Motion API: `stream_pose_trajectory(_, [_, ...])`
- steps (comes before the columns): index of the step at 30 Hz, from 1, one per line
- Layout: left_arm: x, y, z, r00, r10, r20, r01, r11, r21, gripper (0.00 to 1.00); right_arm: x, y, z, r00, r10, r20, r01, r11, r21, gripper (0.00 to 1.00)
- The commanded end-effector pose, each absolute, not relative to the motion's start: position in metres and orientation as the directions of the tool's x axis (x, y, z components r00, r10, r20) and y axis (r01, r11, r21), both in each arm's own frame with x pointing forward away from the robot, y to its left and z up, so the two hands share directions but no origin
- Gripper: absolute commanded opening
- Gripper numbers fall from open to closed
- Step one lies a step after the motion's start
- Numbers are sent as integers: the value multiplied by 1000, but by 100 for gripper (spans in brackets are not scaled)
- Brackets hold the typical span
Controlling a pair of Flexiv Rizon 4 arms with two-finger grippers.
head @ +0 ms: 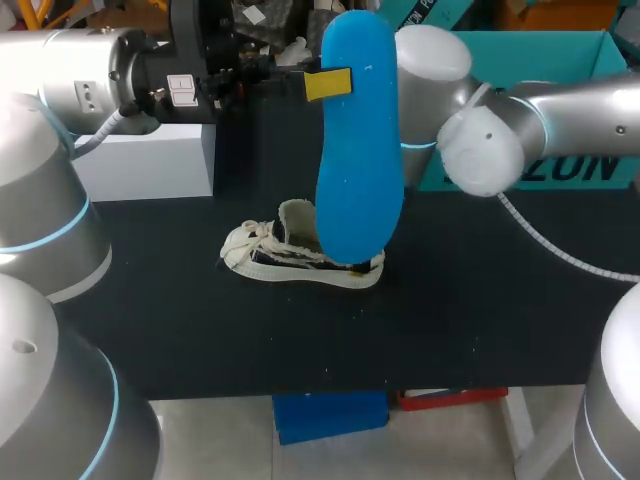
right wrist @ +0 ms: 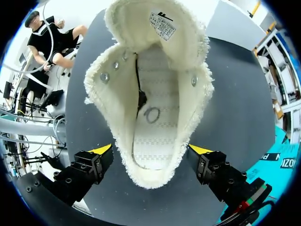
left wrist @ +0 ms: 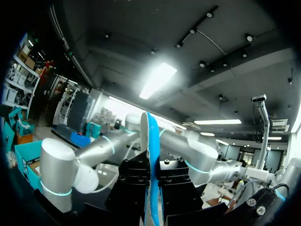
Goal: Take the shoe out of the shoebox, open the shoe tongue, remove and reinsert the insole, then place the shoe into the shoebox
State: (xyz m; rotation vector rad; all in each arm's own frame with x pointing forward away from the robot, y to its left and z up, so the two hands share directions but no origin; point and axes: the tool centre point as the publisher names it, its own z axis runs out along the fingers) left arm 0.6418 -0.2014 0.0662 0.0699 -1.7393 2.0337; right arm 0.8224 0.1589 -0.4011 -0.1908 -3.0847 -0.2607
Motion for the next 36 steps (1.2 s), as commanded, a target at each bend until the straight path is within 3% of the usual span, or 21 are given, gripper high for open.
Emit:
stream_pose_trajectory(1, [641,-202,66,-894,304,330,-373,-93,-923,0,826,169,-406,-991,118,55,116,992,-42,100])
stream_pose_trajectory(22, [641,-202,66,-894,304,330,-373,-93,-923,0,820,167,-408,-990,133,38,134,991,18,100])
stream_pose_trajectory(32, [641,-202,66,-894,304,330,-373,-93,-923,0,824,163,-403,-998,53,-29,43,960,277,100])
stream_pose_trajectory(36, [641,-202,66,-894,304,330,-373,-93,-923,0,827,165,-406,-999,38,-37,17,892,452,100])
